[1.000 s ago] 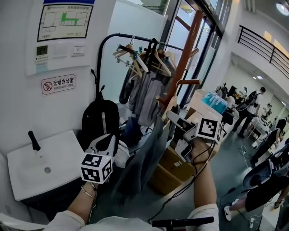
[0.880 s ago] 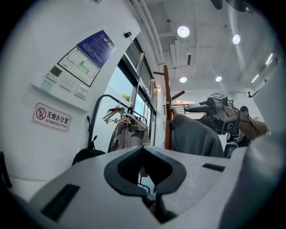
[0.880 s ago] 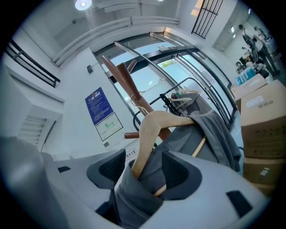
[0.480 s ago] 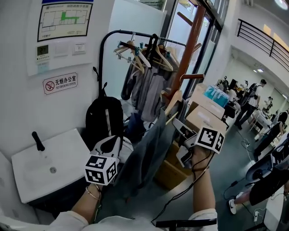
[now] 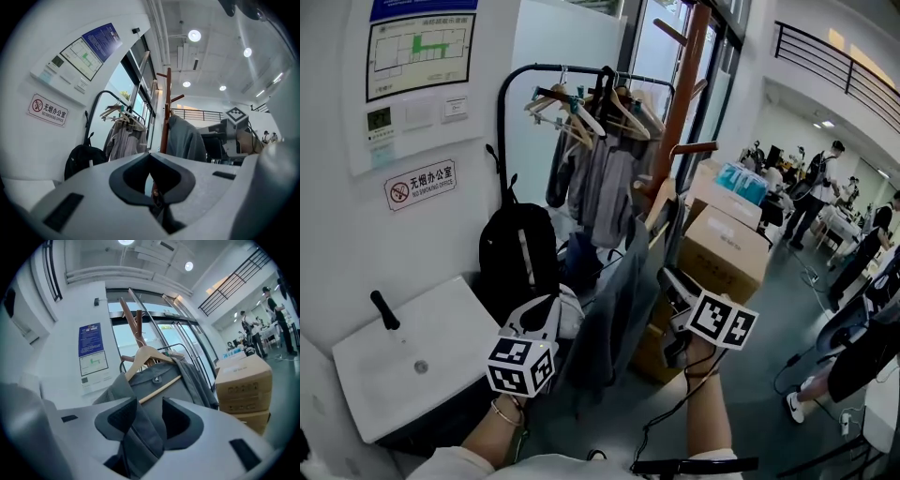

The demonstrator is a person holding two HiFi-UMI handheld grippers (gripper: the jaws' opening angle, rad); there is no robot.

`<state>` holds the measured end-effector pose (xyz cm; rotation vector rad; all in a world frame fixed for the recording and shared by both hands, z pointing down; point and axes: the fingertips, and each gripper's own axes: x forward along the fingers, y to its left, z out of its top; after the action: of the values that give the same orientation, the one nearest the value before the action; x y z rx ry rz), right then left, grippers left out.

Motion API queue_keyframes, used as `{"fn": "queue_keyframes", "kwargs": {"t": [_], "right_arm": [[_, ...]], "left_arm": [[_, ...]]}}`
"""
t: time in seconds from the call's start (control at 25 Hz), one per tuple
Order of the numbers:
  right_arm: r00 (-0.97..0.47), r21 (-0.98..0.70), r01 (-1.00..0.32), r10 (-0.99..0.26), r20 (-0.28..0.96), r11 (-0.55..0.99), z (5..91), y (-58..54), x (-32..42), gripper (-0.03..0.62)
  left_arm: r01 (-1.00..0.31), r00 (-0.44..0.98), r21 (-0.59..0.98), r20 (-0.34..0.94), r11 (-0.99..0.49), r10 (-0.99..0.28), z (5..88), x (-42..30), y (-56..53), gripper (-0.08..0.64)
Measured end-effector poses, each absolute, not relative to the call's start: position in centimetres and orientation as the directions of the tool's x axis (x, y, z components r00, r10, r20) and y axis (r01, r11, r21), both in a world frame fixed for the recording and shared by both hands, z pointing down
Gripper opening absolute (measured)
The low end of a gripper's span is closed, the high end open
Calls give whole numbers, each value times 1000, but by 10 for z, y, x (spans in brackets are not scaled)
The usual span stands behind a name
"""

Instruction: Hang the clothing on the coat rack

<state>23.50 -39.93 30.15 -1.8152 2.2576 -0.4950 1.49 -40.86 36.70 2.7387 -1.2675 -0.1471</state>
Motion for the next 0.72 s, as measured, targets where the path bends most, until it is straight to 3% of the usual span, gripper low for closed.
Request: {"fn": "queue_keyframes", "kwargs": {"t": [0.4, 0.72], "right_arm": [[-95, -421, -907, -987, 130, 32, 363, -369, 243, 178], [-21, -350, -936, -983, 180, -44, 383, -350, 238, 149]], "left_arm": [[-715, 686, 167, -14, -678, -727, 389, 22, -392, 6], [-701, 699, 163, -31, -694, -714, 392, 34, -384, 6]]}}
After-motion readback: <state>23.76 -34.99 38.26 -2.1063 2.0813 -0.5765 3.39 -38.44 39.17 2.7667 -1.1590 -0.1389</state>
